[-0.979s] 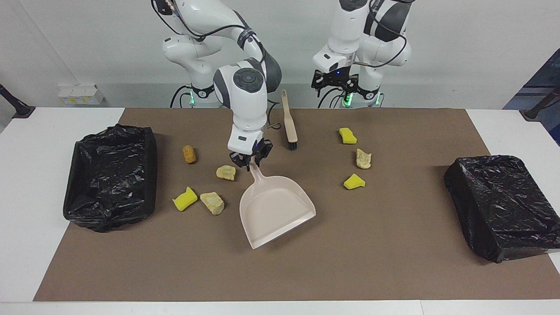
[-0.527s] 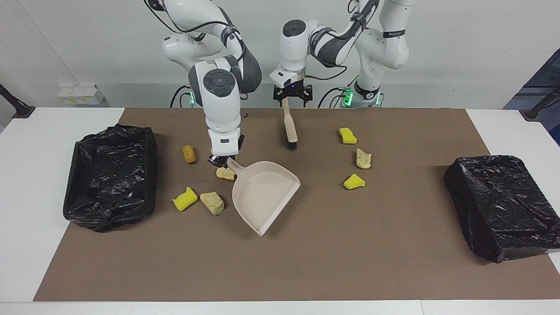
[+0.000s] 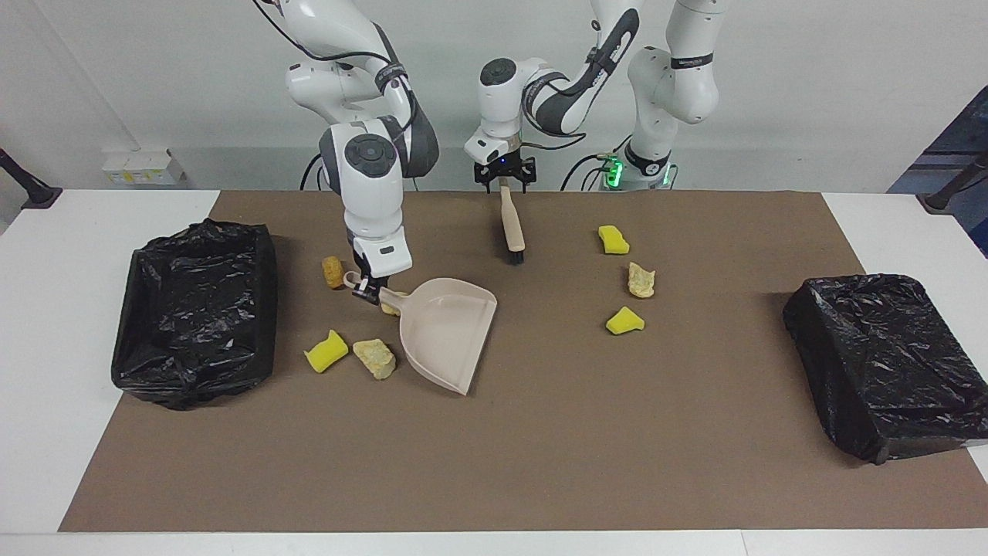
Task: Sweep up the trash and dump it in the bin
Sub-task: 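Grasp the wooden brush handle with the left gripper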
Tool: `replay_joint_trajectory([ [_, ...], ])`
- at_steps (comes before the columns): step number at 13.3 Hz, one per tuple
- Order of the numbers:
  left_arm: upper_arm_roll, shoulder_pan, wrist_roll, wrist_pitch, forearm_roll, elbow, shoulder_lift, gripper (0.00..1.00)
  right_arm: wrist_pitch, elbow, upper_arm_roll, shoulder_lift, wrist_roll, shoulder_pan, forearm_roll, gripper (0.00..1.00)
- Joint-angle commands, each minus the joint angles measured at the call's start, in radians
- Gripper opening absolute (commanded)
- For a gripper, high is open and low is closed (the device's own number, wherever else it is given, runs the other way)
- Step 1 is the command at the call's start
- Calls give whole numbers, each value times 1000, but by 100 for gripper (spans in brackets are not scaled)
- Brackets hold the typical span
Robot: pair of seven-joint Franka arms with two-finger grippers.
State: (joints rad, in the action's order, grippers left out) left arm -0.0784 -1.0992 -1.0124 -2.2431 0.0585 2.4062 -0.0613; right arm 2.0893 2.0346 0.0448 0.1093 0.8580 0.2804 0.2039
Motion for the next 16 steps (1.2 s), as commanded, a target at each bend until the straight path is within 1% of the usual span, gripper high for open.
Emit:
replay_joint_trajectory([
  [1, 22, -19, -9, -6, 7, 7, -12, 72, 29, 50, 3, -39, 35, 17, 23, 0],
  [2, 23, -13, -2, -3, 7, 5, -14, 42, 29, 50, 3, -33, 35, 19, 23, 0],
  [3, 25, -7, 5, 32, 7, 2, -18, 16, 31, 50, 4, -28, 35, 22, 23, 0],
  [4, 28, -5, 32, 78, 6, -8, -26, 0, 31, 52, 4, -22, 36, 22, 23, 0],
  [6, 31, 56, 189, 204, 3, -41, -64, 0, 28, 52, 4, -20, 36, 32, 23, 0],
  [8, 31, 120, 221, 349, -9, -97, -92, 0, 11, 52, 4, -23, 45, 36, 23, 0],
  [9, 32, 165, 219, 417, -20, -125, -94, 0, 6, 50, 4, -22, 73, 36, 23, 0],
  [10, 31, 227, 221, 457, -35, -140, -103, 0, 6, 50, 4, -22, 78, 36, 22, 0],
  [12, 31, 333, 221, 474, -78, -139, -115, 0, 11, 42, 4, -19, 81, 48, 22, 0],
  [14, 29, 485, 219, 490, -121, -128, -106, 0, 26, 39, 4, -16, 166, 48, 23, 0],
  [16, 29, 579, 212, 587, -166, -111, -115, 0, 18, 39, 4, -14, 171, 48, 23, 0],
])
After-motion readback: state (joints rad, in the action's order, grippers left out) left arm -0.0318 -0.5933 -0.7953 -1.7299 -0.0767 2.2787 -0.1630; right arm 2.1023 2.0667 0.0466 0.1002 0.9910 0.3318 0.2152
